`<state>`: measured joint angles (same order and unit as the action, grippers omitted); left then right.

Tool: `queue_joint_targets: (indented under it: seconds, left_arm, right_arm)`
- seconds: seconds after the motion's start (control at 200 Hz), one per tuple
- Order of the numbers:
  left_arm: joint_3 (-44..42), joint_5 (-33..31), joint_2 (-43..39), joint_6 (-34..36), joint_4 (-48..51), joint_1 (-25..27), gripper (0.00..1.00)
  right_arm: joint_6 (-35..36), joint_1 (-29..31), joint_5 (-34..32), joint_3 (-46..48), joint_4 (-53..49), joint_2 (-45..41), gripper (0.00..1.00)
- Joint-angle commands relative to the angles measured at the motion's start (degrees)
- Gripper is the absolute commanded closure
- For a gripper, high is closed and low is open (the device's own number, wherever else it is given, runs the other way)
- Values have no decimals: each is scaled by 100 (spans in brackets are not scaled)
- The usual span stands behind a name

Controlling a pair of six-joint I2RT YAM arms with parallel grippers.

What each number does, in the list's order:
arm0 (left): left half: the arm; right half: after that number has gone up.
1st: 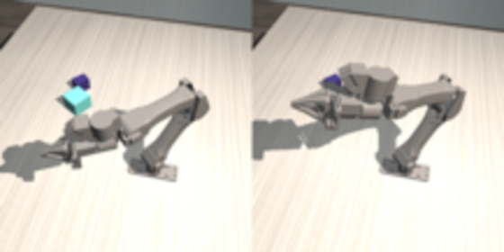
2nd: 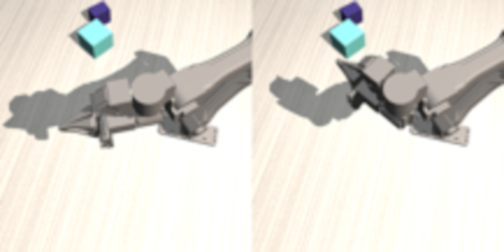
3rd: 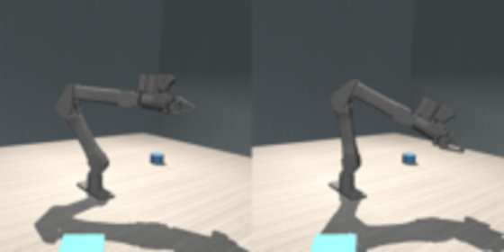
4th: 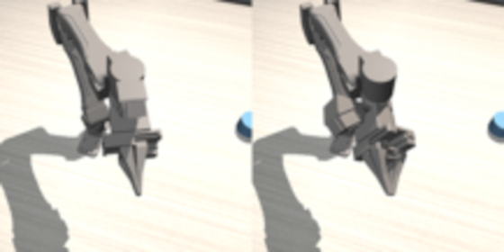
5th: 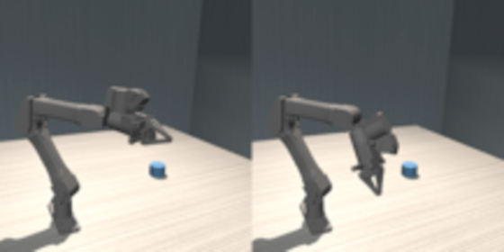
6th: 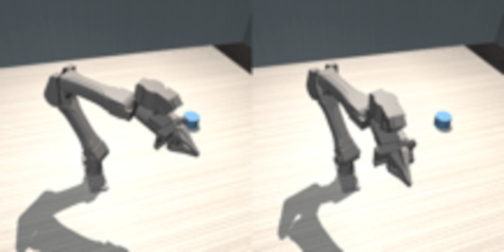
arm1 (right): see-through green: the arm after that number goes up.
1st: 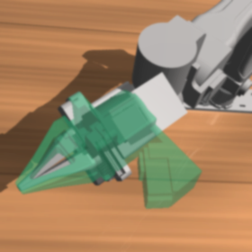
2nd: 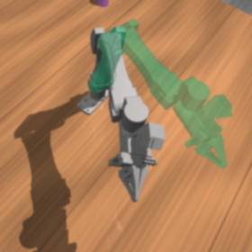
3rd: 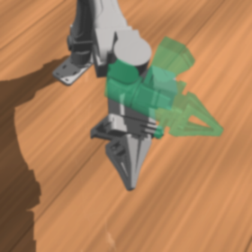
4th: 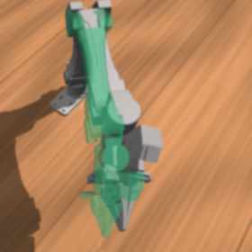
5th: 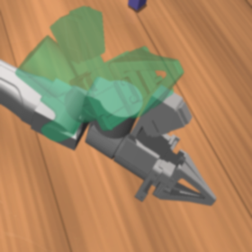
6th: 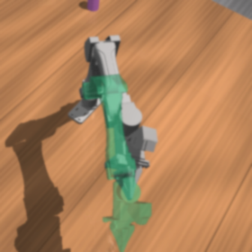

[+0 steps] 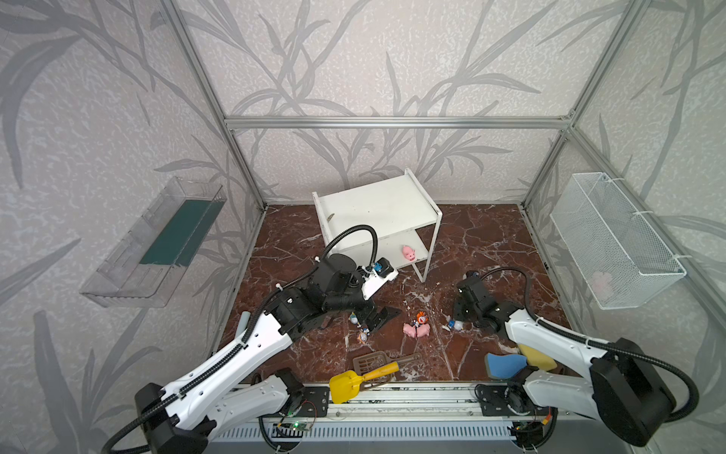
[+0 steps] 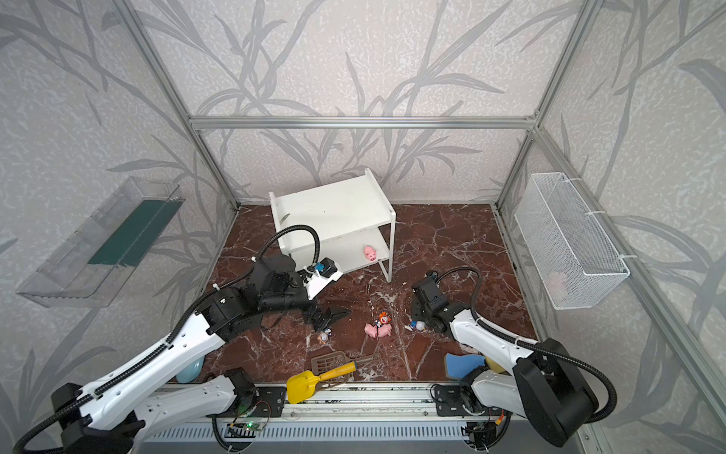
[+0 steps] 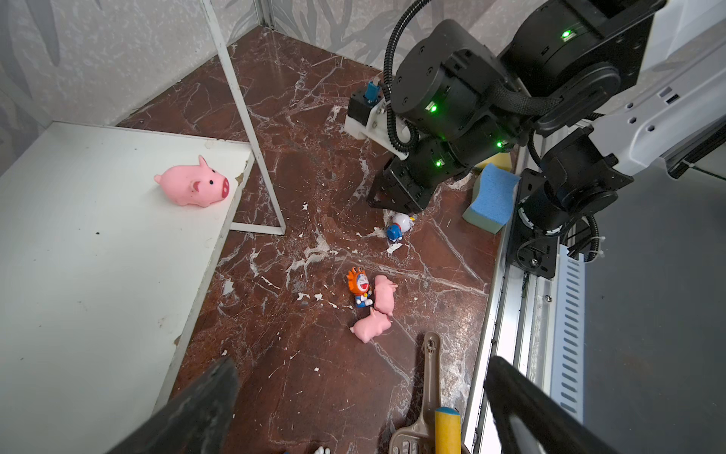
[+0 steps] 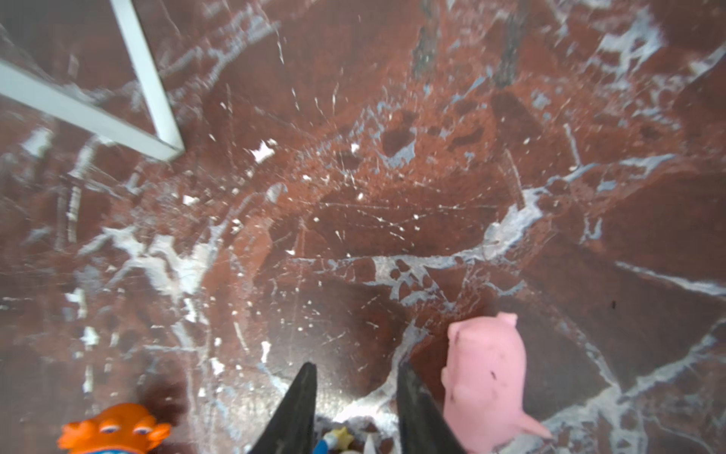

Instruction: Place and organize the plastic toys onto the shelf

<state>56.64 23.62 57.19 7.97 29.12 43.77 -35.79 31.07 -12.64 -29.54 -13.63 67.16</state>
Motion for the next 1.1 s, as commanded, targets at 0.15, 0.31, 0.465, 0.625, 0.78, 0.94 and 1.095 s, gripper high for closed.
queue_joint_targets:
  seconds: [0.15,0.31,0.465,0.625,0.78,0.94,1.095]
  left_arm:
    - [71,-8,-5,135,-20,-8,1]
    - [66,-15,12,142,-21,-9,1]
    - [66,-32,12,144,-14,-8,1]
    - [66,-40,2,150,-12,-8,1]
    - [61,-6,-23,149,-12,-8,1]
    - [82,146,9,127,5,-4,1]
    - [93,161,25,122,15,-7,1]
  right_arm:
    - [56,-559,-128,286,-170,-1015,45]
    - [33,-1428,414,267,-399,-818,36]
    - [119,-1733,672,177,-503,-423,35]
    - [102,-1749,620,70,-609,-207,35]
    - [14,-1745,588,-91,-985,-153,34]
    - [-309,-1753,393,18,-1040,-253,34]
    - [-344,-1758,333,44,-1012,-245,33]
